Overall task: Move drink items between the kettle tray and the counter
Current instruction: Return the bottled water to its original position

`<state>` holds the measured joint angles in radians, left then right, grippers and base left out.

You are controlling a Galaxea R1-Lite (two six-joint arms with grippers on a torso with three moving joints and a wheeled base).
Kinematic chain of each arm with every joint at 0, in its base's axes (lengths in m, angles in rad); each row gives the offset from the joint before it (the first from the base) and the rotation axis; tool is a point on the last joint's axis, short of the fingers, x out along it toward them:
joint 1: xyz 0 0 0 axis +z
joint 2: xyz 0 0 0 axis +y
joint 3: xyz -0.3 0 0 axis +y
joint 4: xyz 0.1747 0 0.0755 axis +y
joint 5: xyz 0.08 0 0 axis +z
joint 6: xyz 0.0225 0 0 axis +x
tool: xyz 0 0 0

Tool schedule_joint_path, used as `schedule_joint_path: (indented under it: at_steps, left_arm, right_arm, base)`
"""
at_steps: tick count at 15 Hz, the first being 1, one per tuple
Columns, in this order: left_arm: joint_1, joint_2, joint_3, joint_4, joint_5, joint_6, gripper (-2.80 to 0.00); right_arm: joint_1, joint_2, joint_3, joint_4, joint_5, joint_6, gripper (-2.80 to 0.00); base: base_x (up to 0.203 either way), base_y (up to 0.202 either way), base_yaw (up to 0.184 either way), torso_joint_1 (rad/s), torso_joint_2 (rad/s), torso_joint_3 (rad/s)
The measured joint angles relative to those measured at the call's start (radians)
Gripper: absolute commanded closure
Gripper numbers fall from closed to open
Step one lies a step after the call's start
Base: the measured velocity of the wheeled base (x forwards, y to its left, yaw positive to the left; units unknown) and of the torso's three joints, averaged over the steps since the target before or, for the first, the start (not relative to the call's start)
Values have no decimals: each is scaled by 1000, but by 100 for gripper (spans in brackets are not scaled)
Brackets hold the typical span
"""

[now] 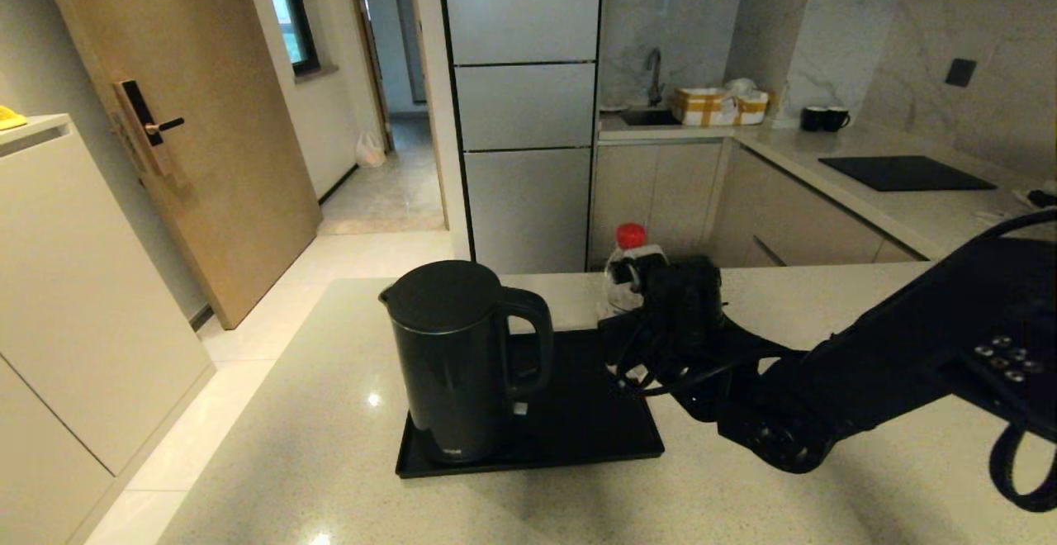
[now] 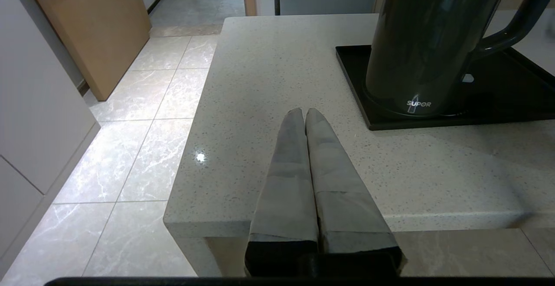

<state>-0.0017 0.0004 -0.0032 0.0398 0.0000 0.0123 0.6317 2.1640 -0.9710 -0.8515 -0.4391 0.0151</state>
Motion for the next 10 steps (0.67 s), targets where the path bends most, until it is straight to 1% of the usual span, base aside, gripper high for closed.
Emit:
schedule_joint_path:
  at_steps: [5,7,10]
  left_arm:
    - [0,0,0,0,0,0,0]
    - [0,0,0,0,0,0,0]
    - [0,0,0,0,0,0,0]
  right_arm:
    - [-8,119,69,-130,7,49,0]
    - [-7,146,83,-153,8,61,0]
    - [18,162,89,-148,10,74,0]
  base:
    - [0,0,0,0,0,0]
    - [0,0,0,0,0,0]
    - [0,0,0,0,0,0]
